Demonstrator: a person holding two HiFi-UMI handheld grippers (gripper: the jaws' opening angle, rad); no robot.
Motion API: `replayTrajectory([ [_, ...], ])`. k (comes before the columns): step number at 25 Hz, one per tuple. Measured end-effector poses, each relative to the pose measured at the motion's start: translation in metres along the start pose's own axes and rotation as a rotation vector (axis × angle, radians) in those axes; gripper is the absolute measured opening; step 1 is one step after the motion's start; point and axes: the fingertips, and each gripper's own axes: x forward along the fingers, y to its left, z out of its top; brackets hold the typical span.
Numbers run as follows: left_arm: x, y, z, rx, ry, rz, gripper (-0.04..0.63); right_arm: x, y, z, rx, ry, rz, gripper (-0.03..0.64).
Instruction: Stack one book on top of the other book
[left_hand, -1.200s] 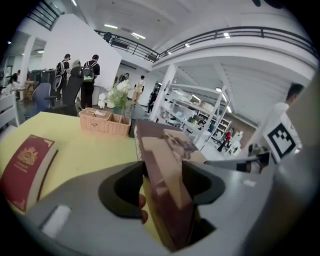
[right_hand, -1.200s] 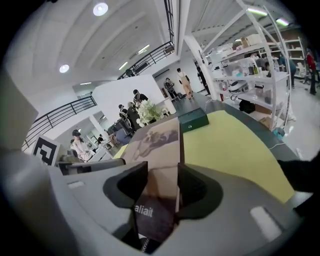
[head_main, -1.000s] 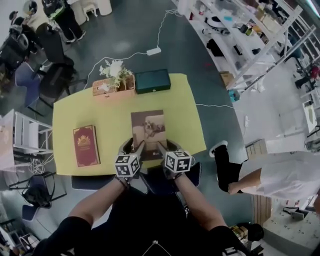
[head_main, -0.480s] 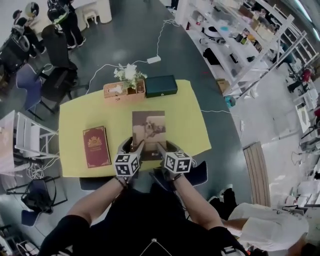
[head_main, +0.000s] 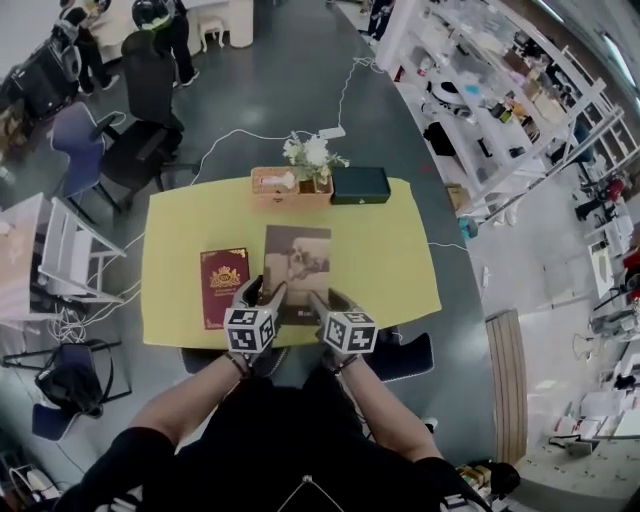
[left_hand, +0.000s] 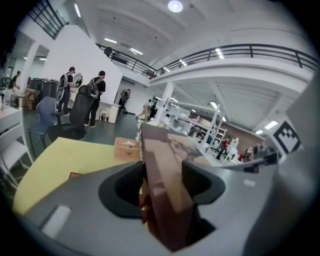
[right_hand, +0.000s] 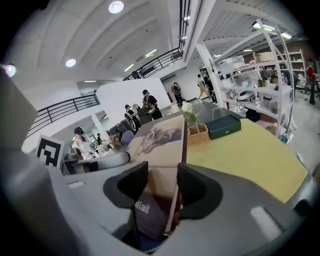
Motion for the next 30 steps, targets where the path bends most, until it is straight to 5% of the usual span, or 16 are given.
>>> replayTrajectory([
  [15, -0.094, 0.155, 0.002, -0.057, -0.032, 0.064, 0.253, 0.092, 0.149, -0.036, -0.044, 0.05, 0.052, 0.187],
  [30, -0.076, 0.229, -0.054, -0.149, 0.036, 0.144, 0.252, 0.171, 0.15, -0.088, -0.041, 0.166, 0.102, 0.187],
])
